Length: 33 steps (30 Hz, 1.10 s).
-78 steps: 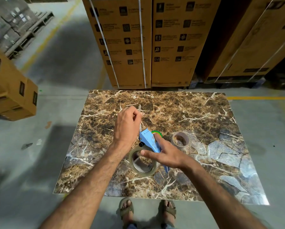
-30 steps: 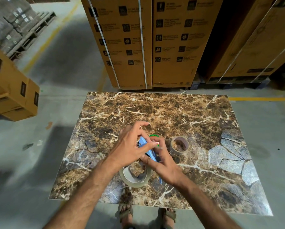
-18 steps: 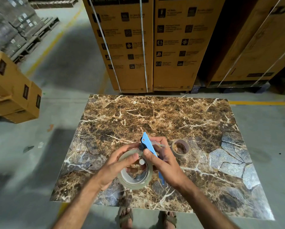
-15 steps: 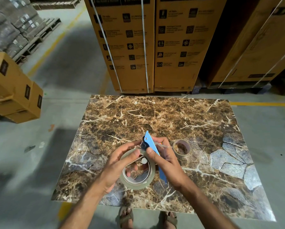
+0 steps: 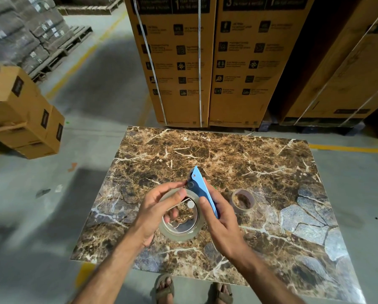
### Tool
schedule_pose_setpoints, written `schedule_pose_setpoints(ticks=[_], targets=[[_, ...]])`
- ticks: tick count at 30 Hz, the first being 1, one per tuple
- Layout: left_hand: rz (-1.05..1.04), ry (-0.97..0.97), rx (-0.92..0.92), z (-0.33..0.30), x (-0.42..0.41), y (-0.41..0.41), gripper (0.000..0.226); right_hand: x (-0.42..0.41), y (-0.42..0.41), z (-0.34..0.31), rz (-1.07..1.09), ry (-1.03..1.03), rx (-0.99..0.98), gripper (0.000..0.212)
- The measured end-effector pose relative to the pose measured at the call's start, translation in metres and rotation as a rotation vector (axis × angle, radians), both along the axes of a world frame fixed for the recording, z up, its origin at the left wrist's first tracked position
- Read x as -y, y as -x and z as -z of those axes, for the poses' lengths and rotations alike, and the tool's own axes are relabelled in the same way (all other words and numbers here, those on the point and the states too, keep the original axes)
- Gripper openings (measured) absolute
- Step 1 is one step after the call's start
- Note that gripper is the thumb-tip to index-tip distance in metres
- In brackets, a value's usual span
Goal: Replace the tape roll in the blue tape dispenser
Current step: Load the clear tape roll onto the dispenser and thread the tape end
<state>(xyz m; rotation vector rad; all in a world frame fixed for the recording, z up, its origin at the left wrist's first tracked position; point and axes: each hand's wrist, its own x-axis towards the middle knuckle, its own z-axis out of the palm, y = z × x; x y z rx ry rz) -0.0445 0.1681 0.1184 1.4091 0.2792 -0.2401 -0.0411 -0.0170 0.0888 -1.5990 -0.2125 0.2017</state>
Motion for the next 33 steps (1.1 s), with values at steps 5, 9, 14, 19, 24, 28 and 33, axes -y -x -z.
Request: schedule_pose_setpoints(ticks=[5, 9, 14, 19, 24, 28, 33], targets=[[0.019, -0.038, -0.014, -0.006, -0.003, -0.006, 0.031, 0.012, -0.014, -0.009, -0.108, -0.041, -0.095, 0.036], [0.026, -0.062, 0.005, -0.016, 0.006, -0.02, 0.036, 0.013, -0.028, -0.014, -0.075, 0.008, -0.046, 0.032], [-0.043, 0.003, 0.112, -0.015, 0.013, -0.028, 0.042, 0.002, -0.039, -0.018, 0.077, -0.137, -0.076, 0.032], [0.005, -0.184, 0.196, -0.015, 0.01, -0.043, 0.036, -0.008, -0.044, -0.022, 0.093, -0.148, -0.082, 0.031], [0.136, -0.309, 0.205, -0.017, -0.004, -0.06, 0.039, -0.008, -0.058, -0.028, 0.064, -0.091, -0.024, 0.029], [0.124, -0.311, 0.184, -0.016, -0.006, -0.065, 0.024, -0.011, -0.063, -0.031, 0.057, -0.063, 0.012, 0.029], [-0.096, -0.155, 0.226, -0.012, 0.015, -0.061, 0.025, -0.016, -0.067, -0.038, 0.157, -0.15, -0.018, 0.032]])
